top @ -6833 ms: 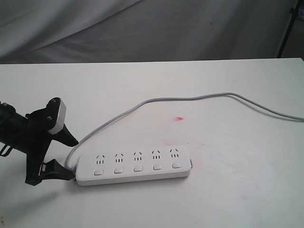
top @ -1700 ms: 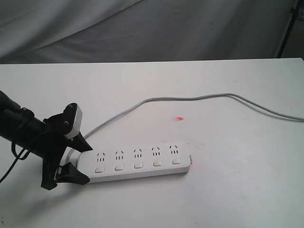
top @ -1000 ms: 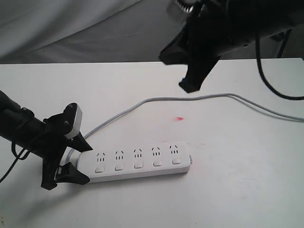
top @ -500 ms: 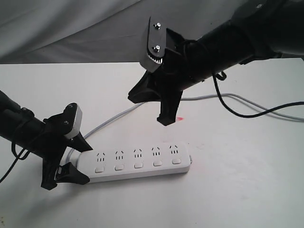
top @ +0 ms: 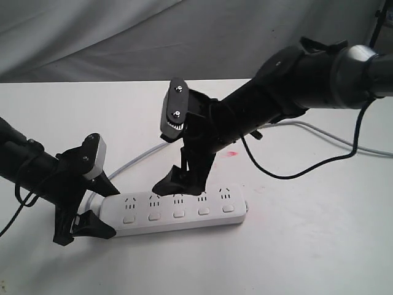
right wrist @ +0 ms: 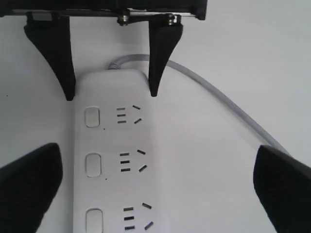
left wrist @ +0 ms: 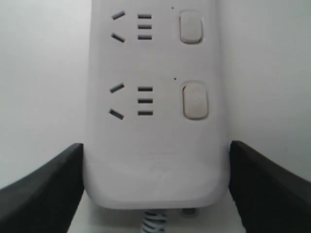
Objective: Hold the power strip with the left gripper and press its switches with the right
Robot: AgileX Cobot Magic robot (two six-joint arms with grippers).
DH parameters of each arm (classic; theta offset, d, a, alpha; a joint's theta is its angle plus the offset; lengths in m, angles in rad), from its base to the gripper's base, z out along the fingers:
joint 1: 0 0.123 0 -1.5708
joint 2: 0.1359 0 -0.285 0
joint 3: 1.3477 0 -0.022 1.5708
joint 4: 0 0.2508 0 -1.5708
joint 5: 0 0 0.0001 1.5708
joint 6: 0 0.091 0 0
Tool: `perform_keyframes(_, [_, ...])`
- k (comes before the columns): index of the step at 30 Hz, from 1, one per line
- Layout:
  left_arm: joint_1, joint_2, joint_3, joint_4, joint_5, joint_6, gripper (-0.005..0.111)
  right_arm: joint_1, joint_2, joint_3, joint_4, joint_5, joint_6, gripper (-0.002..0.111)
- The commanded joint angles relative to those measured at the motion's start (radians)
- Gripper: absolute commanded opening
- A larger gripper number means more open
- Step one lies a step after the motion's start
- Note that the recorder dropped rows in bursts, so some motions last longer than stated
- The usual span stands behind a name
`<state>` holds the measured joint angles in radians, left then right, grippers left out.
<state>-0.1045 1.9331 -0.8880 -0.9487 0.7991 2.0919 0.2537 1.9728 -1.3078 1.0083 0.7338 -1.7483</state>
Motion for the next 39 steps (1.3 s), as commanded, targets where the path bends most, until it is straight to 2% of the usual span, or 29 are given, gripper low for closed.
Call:
perform_keyframes(1, [-0.001,0.0,-0.002,-0.001,-0.042,0.003,0.0,0.053,0.009,-0.004,-0.06,-0.05,0.023,0.103])
perform_keyframes(8, [-0.001,0.0,-0.002,-0.001,-0.042,0.003,0.0,0.062,0.009,-0.004,-0.047,-0.053,-0.006,0.103])
perform_keyframes(13, [-0.001,0.0,-0.002,-0.001,-0.042,0.003,0.0,0.064,0.009,-0.004,0.077,-0.053,-0.009,0.103])
perform_keyframes(27, [-0.001,0.0,-0.002,-0.001,-0.042,0.003,0.0,0.082,0.094,-0.014,0.185,-0.077,-0.18,0.103])
perform_keyframes(39, [-0.001,0.0,-0.002,-0.001,-0.042,0.003,0.0,0.106,0.184,-0.113,0.164,-0.077,-0.154,0.103])
